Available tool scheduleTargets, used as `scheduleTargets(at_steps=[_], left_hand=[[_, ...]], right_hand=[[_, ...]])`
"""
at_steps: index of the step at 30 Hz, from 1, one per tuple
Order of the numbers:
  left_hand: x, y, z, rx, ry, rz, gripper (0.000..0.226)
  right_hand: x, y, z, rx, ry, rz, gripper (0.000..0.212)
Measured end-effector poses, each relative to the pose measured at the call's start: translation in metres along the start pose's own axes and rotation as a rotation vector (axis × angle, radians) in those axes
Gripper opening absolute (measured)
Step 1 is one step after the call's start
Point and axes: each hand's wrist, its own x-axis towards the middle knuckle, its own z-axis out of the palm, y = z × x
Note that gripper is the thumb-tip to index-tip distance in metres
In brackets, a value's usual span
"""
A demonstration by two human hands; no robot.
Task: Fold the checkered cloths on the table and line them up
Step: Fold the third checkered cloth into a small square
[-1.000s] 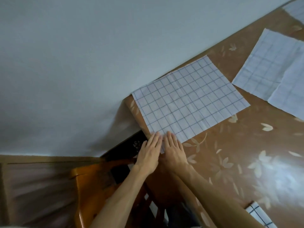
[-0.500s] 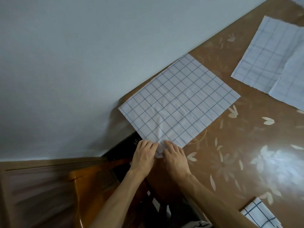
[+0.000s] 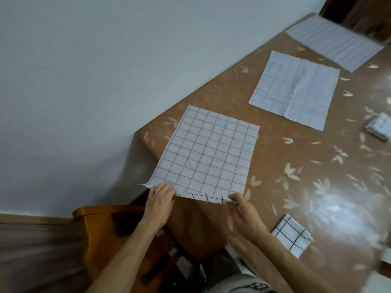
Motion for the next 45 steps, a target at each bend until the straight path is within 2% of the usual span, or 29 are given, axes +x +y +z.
scheduleTargets(at_steps=[2,6,9,11,14,17,21,25,32,37,39,40,41,43,45], left_hand=[[-0.007,0.005,-0.004,-0.039,0.054,0.014,0.012],[-0.023,0.008,-0.007,-0.182,0.053,-0.044,0.015],[-0.035,0.014,-0.024,-0.535,-0.163,-0.11,0.018],[-0.041,0.016,-0.035,-0.653,-0.251,-0.148,0.022],[-0.044,0.022,-0.05,-0.844,-0.317,-0.182,0.005],[-0.04,0.028,-0.059,-1.011,-0.306,-0.233,0.017],[-0.017,0.03,-0.063,-1.061,-0.197,-0.323,0.012],[0.009,0.026,-0.063,-1.029,-0.144,-0.368,0.005],[0.053,0.017,-0.042,-0.944,0.006,-0.534,0.014],[0.107,0.013,-0.024,-0.724,0.054,-0.578,0.019],[0.128,0.016,-0.019,-0.701,0.095,-0.6,0.01],[0.137,0.017,-0.015,-0.692,0.129,-0.608,0.012],[0.143,0.022,-0.016,-0.651,0.162,-0.62,0.024],[0.148,0.036,-0.016,-0.546,0.255,-0.587,0.035],[0.144,0.056,-0.017,-0.416,0.276,-0.438,0.034]], right_hand=[[-0.02,0.001,-0.011,0.045,0.077,0.025,0.009],[-0.052,0.003,-0.034,0.141,0.247,0.082,0.008],[-0.068,0.005,-0.053,0.203,0.348,0.149,0.012],[-0.073,0.015,-0.065,0.221,0.392,0.186,0.01],[-0.075,0.031,-0.078,0.307,0.388,0.259,0.008],[-0.07,0.036,-0.089,0.292,0.386,0.303,0.012],[-0.044,0.034,-0.106,0.252,0.4,0.326,0.024],[0.003,0.041,-0.119,0.188,0.414,0.36,0.023],[0.102,0.056,-0.112,0.076,0.243,0.453,0.036],[0.155,0.077,-0.104,-0.046,0.145,0.533,0.039],[0.171,0.082,-0.101,-0.055,0.151,0.527,0.039],[0.177,0.084,-0.099,-0.058,0.157,0.52,0.04],[0.182,0.084,-0.099,-0.06,0.165,0.51,0.04],[0.188,0.086,-0.098,-0.068,0.195,0.481,0.039],[0.192,0.089,-0.096,-0.075,0.22,0.461,0.034]])
